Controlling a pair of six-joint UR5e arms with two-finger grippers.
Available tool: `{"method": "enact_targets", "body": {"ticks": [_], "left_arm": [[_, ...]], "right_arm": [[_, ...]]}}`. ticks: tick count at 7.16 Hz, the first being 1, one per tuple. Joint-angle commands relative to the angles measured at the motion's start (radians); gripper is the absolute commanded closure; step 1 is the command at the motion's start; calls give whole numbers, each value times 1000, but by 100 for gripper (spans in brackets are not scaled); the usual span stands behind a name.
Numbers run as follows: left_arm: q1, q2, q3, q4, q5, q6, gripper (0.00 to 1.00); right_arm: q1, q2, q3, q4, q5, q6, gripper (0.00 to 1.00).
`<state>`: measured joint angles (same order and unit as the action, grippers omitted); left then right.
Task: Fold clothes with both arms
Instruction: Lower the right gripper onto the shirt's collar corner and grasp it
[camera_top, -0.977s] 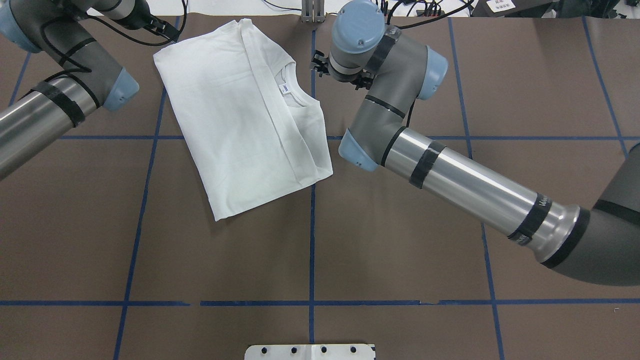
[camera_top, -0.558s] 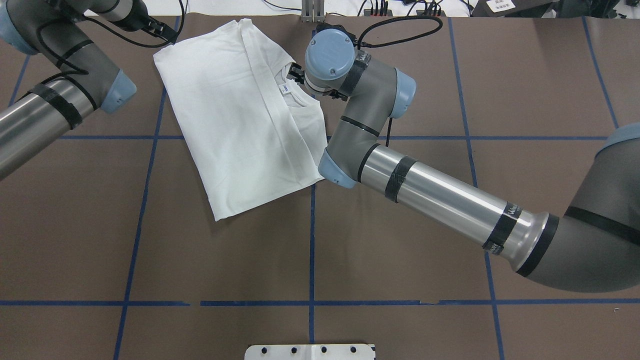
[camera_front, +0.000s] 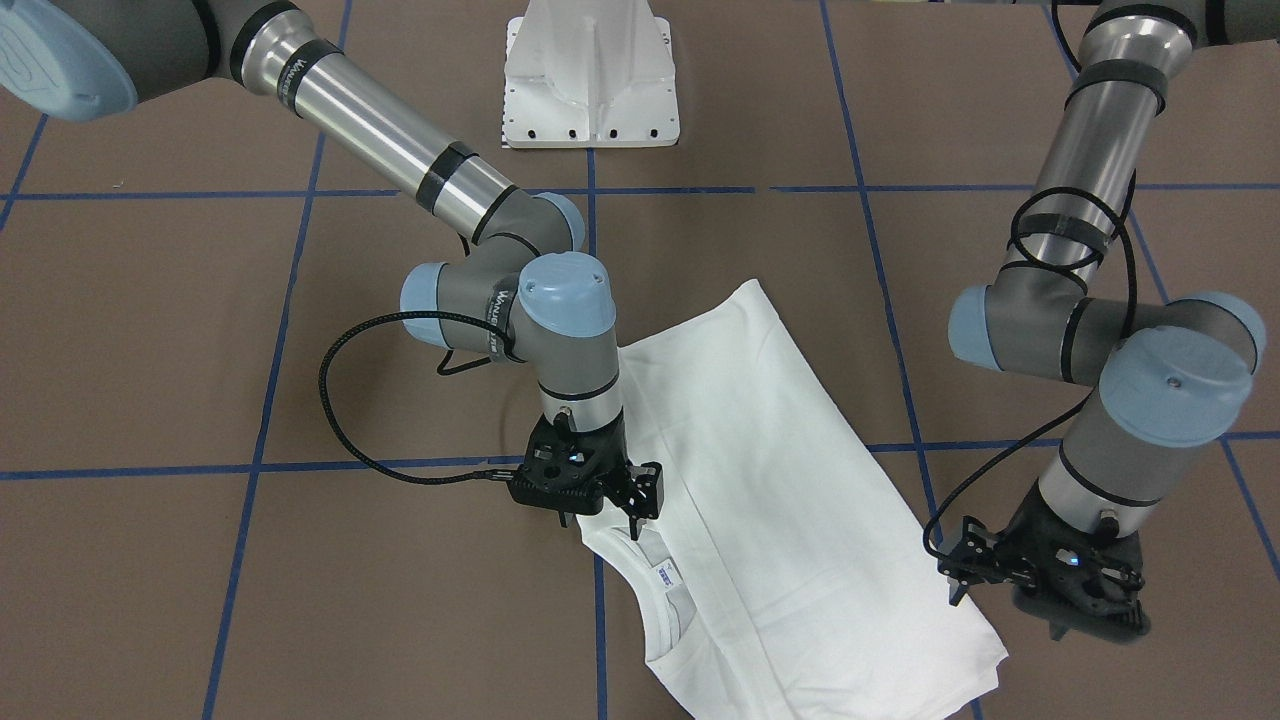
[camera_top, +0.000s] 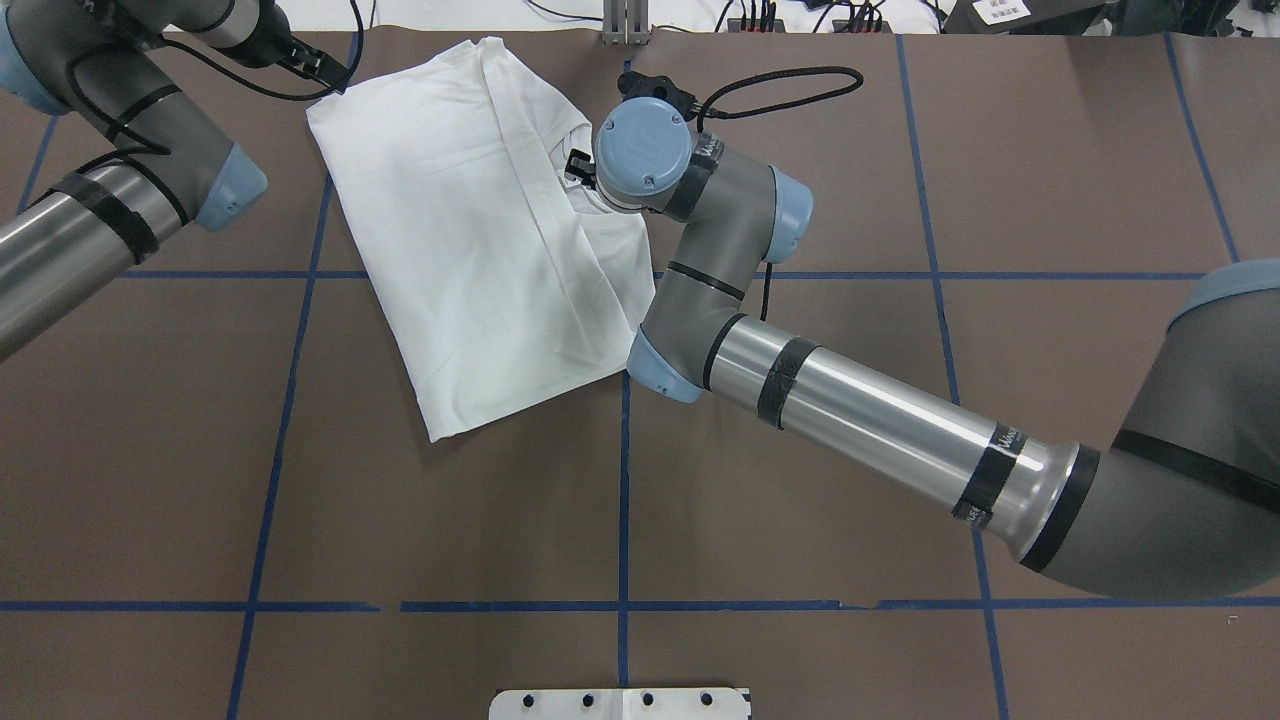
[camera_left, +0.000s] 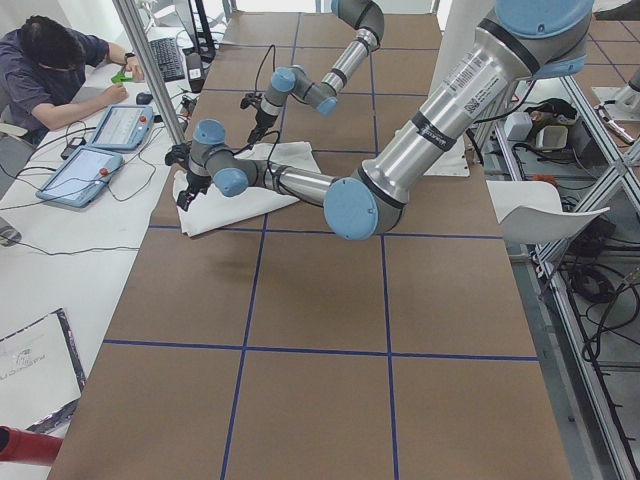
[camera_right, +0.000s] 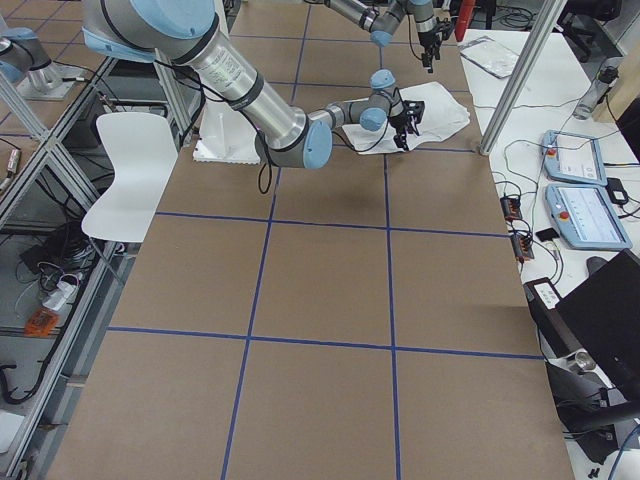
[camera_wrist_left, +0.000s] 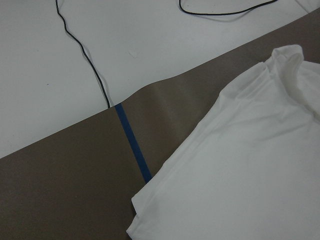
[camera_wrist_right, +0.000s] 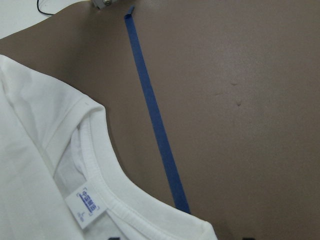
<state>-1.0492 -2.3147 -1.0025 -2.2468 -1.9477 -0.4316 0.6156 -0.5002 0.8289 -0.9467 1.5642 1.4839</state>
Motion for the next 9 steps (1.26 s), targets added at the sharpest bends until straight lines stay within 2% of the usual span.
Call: {"method": "enact_targets", "body": {"ticks": [1, 3, 4, 5, 6, 8, 9], "left_arm": [[0, 5, -1, -7, -2, 1, 0], [0, 5, -7, -5, -8, 1, 0], [-2, 5, -7, -5, -8, 1, 0], [-2, 5, -8, -5, -8, 1, 0], [-2, 6, -7, -5, -8, 1, 0], [-2, 11, -8, -7, -8, -1, 0], [-2, 14, -13, -7, -8, -1, 0]], "right_arm": [[-7, 0, -11, 5, -18, -7, 17], [-19, 0, -14, 5, -41, -8, 19], [-19, 3, -14, 5, -41, -7, 44], [-19, 8, -14, 5, -41, -7, 79], [-19, 11, -14, 3, -36, -8, 100], [-19, 18, -4, -1, -27, -8, 100], [-19, 12, 37, -20, -27, 2, 100]]}}
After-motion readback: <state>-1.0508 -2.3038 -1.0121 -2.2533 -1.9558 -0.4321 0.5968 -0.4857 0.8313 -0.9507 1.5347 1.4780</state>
